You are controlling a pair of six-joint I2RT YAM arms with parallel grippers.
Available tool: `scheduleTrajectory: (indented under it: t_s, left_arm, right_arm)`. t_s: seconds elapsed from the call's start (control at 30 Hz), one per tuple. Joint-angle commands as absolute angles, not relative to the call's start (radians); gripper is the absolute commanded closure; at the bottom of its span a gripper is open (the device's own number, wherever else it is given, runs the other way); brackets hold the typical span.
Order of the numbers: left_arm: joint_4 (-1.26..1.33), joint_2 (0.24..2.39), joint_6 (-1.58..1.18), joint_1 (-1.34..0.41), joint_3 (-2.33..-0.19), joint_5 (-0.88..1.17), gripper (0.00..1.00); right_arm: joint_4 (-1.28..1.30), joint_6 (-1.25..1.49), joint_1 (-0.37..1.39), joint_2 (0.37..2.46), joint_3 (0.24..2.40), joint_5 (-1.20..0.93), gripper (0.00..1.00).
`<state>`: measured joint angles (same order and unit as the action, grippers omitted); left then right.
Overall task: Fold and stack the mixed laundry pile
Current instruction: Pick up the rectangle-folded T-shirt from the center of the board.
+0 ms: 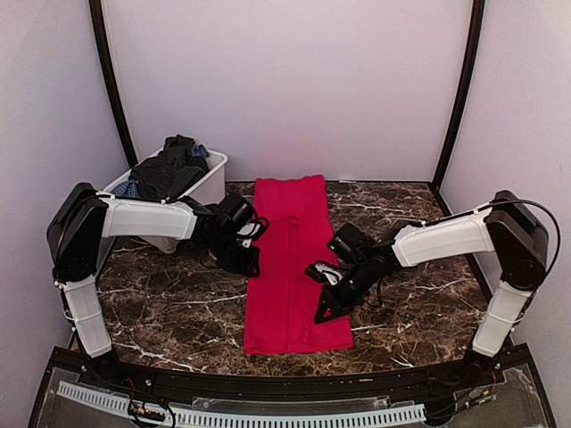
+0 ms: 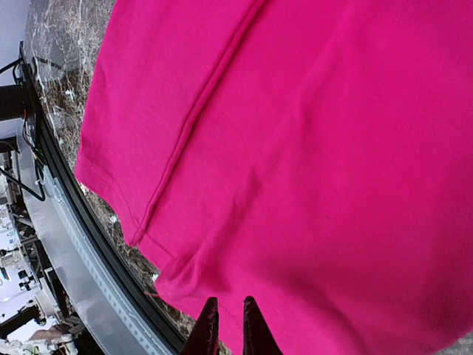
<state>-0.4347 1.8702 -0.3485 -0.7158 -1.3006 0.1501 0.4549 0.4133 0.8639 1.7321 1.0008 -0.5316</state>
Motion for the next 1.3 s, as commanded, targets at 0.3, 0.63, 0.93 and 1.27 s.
scheduleTrajectory:
  t_s: [0.3, 0.63, 0.93, 1.27]
  left_arm:
    - [-0.379, 1.93, -0.378, -0.693, -1.264, 0.111, 0.86]
    - [-0.344, 1.512, -0.524, -0.801, -0.942, 0.245, 0.6]
    - [-0.275, 1.273, -0.824, -0.965, -0.616, 0.261, 0.62]
    - [-0.17, 1.31, -0.893, -0.99, -0.542, 0.265, 0.7]
  right_arm:
    - [0.303, 0.492, 0.919, 1.776, 0.998, -0.584, 0.82]
    - [0.407, 0.62, 0.92, 1.398, 0.79, -0.512, 0.63]
    - [0.445, 0.695, 0.92, 1.365, 0.663, -0.469, 0.7]
    - [0.364, 0.695, 0.888, 1.402, 0.612, -0.477, 0.7]
